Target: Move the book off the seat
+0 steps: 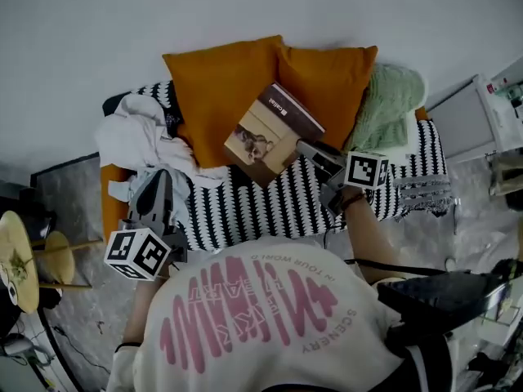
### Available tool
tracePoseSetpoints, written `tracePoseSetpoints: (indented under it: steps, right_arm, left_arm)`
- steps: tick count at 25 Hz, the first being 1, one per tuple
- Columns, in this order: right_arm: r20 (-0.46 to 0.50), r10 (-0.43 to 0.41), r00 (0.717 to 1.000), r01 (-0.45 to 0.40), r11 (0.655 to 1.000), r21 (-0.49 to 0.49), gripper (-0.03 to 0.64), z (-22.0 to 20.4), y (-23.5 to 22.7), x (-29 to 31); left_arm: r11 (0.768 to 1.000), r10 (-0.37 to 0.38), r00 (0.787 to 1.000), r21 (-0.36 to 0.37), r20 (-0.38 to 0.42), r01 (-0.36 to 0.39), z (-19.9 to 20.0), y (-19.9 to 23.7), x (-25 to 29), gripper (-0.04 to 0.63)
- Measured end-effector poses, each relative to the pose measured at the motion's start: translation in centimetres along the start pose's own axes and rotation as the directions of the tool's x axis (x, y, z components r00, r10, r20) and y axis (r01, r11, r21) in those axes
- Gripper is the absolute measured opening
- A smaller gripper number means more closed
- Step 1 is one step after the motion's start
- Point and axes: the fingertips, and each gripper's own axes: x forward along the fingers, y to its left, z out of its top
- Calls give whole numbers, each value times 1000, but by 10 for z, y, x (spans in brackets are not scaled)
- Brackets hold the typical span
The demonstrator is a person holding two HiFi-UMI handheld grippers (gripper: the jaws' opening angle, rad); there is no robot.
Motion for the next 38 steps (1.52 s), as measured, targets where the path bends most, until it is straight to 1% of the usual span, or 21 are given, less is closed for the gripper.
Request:
tracePoseSetpoints:
  steps: [3,5,7,10,11,14,17,20,24,28,33,38]
  right_arm:
    - [105,28,994,-33,998,54,169,1,27,-17]
    - [198,77,977,-101,988,113,169,3,50,-28]
    - [285,112,952,-157,977,143,169,6,69,-40]
    - [389,141,910,-212,967,144,169,7,89,-58]
    - [420,148,895,-227,963,144,169,8,95,-65]
    - [497,158,854,-256,957,136,169,5,109,-87]
    - [562,160,811,-277,952,129,169,-2,120,-109]
    - [608,151,780,-292,946,140,169,-13,124,-123]
    - [647,146,748,-317,935,156,169,-21,120,-132]
    - [666,146,731,-317,938,142,169,-20,122,-134]
    - [683,173,709,-327,939,101,169,-16,129,-137]
    - [685,197,702,-343,936,82,169,-13,136,-139]
  left_arm:
    - [996,-83,996,23,26,83,15,-11,3,8]
    - [990,-139,990,27,30,139,23,-19,5,8]
    - [982,-184,983,48,29,183,28,-24,6,8]
    - [968,-232,973,104,15,229,32,-29,2,8]
    - [963,-251,968,108,10,248,33,-32,0,8]
    - [946,-314,949,91,10,312,33,-40,-6,8]
    - [931,-357,934,90,3,355,29,-45,-11,8]
    - [921,-382,924,75,-6,382,24,-45,-15,8]
    - [918,-392,920,58,-6,391,19,-40,-13,8]
    - [913,-403,915,51,-20,404,19,-37,-14,8]
    - [917,-396,918,38,-9,396,22,-28,-17,8]
    - [919,-392,920,50,9,391,25,-27,-24,8]
